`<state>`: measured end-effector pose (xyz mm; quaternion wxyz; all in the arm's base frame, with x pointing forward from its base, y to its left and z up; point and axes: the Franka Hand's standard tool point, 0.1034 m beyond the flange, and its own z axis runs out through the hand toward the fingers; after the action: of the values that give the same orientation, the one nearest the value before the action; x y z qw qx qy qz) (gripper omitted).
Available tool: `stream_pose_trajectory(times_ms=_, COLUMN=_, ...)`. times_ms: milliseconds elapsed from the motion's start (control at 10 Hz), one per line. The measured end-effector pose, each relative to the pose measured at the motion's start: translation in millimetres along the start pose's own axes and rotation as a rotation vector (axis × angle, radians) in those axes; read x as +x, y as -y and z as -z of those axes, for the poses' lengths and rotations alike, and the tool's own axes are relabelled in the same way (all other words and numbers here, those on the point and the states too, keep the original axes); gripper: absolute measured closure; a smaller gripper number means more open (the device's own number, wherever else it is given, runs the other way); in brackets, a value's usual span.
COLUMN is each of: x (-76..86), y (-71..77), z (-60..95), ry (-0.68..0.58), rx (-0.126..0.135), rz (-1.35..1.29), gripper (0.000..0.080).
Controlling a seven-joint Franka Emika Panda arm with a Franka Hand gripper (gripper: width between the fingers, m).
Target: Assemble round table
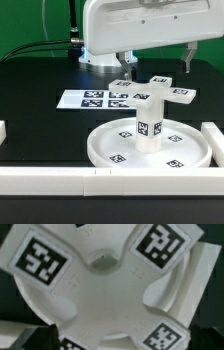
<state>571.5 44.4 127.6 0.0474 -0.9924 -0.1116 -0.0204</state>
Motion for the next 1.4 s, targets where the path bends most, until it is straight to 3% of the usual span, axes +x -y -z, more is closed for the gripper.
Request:
stream_pose_trajectory(times_ms=500, x=-0.3, y=-0.9, z=-0.5, ry=0.001, rx=0.0, rz=0.274, gripper=0.015)
stream_pose_trajectory(times_ms=900, x=5.8, y=12.8, z=-3.7, ry=0.029, rx=-0.04, rz=0.704, gripper=0.015)
stream_pose_trajectory(times_ms=1400, x=6.4, y=7.5, z=-7.0, ry=0.058, rx=-0.048, rz=1.003, gripper=0.015)
